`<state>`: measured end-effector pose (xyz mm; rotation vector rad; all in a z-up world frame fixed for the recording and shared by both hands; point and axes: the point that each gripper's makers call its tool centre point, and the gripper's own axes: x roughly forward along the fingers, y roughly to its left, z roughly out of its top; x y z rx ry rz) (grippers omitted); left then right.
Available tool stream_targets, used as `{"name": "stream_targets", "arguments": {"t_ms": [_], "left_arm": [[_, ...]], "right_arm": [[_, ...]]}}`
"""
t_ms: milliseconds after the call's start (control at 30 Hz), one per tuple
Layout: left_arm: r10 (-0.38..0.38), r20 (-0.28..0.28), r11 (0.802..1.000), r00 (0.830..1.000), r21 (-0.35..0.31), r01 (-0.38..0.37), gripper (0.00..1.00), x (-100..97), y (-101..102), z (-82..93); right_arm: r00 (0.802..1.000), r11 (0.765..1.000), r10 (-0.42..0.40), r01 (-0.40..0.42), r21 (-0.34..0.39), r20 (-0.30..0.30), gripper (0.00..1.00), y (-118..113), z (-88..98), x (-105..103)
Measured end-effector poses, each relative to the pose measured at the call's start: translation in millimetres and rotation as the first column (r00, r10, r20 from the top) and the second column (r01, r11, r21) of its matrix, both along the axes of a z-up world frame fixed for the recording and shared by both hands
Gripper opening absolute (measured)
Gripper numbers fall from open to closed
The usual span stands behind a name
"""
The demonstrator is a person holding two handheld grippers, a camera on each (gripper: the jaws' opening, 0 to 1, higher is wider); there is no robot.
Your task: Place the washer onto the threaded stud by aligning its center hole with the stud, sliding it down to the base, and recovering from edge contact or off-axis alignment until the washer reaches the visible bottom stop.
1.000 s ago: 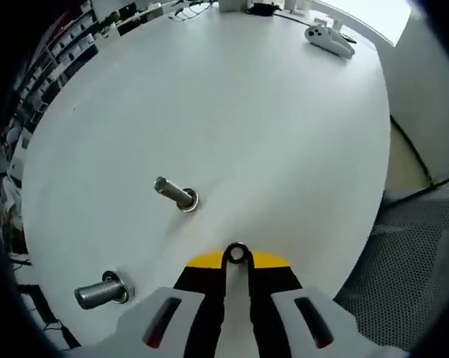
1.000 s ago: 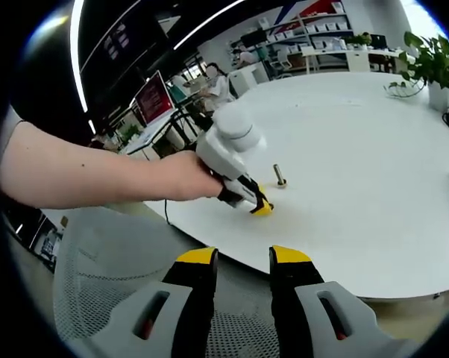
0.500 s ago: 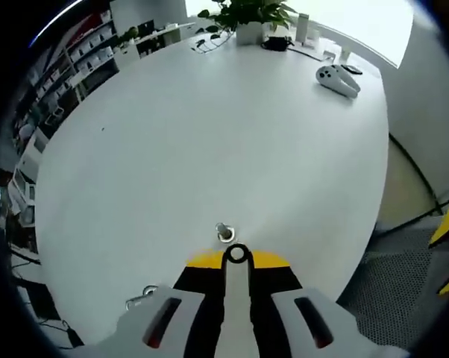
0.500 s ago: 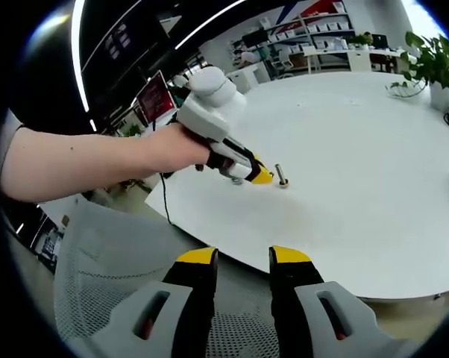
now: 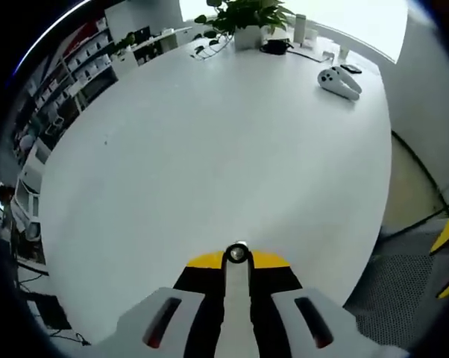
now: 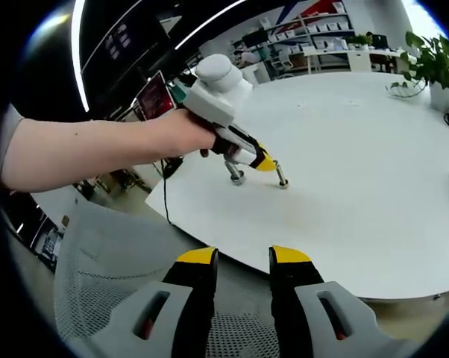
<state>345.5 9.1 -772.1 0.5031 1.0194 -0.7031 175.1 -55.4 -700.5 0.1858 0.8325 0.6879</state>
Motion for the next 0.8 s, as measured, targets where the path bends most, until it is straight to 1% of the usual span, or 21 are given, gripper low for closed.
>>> {"name": "stream_targets", "arguments": {"t_ms": [167, 333, 567, 800], "left_arm": [[-0.018, -0.008, 1.000, 1.000, 0.011, 0.018, 0.08, 3.4, -3, -3.6], [-0.044, -0.023, 0.998, 0.999, 0.039, 0.045, 0.08, 1.0, -3, -10.6], [-0.071, -0.034, 0.994, 0.997, 0.076, 0.074, 0.09, 3.7, -2, -28.4], [-0.074, -0.046, 0.993, 0.996, 0.088, 0.078, 0.09, 7.7, -4, -41.7]], "right_arm": [[1.000, 1.000, -0.003, 0.003, 0.000, 0.000, 0.30, 0, 0.3, 0], [1.000, 1.000, -0.006, 0.006, 0.001, 0.002, 0.30, -1, 0.3, 1], [1.000, 1.000, -0.006, 0.006, -0.002, 0.001, 0.30, -1, 0.0, 1], [1.000, 1.000, -0.009, 0.009, -0.005, 0.001, 0.30, -2, -0.2, 1]]}}
